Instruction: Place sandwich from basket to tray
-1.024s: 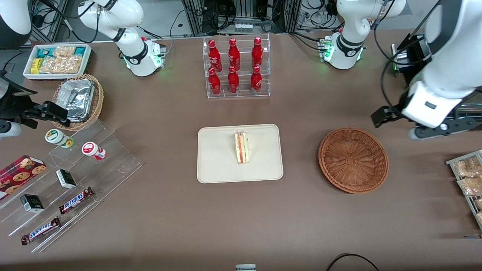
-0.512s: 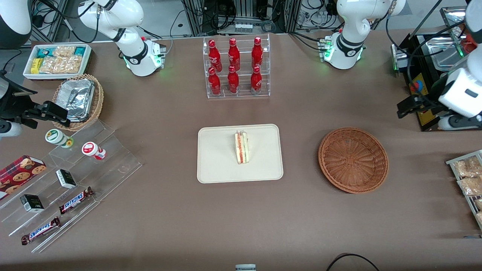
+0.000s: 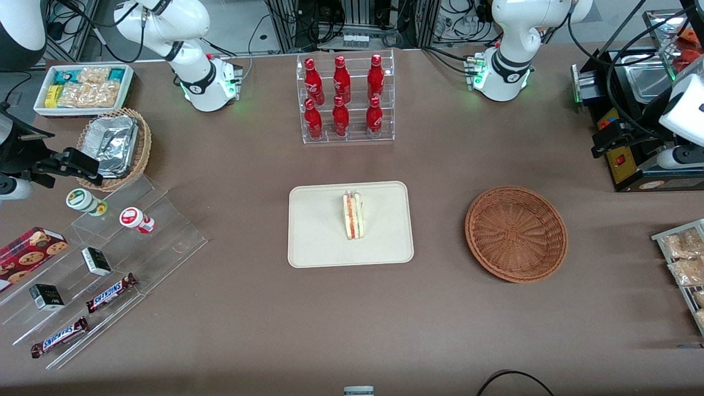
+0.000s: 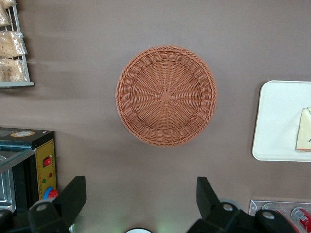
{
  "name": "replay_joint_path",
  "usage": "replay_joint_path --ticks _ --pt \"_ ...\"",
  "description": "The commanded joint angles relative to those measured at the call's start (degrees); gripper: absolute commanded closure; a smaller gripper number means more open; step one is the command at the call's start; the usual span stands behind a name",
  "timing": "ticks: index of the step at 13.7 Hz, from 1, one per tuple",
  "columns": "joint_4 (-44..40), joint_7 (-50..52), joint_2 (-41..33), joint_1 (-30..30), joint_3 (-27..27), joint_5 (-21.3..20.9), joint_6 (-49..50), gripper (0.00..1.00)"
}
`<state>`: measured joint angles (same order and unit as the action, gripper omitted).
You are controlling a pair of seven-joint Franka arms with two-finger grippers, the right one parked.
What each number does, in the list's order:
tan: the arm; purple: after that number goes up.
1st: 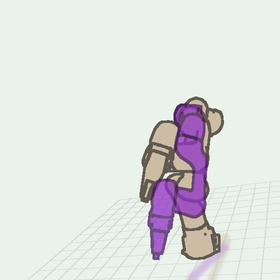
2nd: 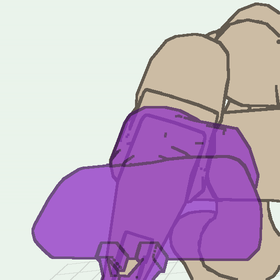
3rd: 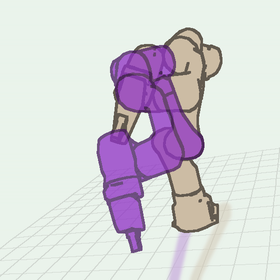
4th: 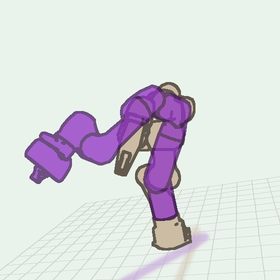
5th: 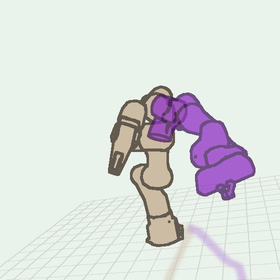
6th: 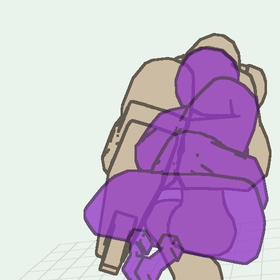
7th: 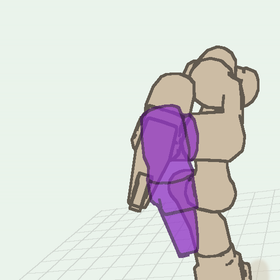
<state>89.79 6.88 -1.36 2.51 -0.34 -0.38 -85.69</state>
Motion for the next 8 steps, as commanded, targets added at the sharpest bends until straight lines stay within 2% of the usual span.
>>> replay_joint_path --ticks 1,8 --pt "-0.75 -1.17 -0.75 -0.04 -0.19 0.29 0.17 0.00" --pt "-1.20 -2.39 -0.66 -0.22 0.07 0.20 1.66 0.00"
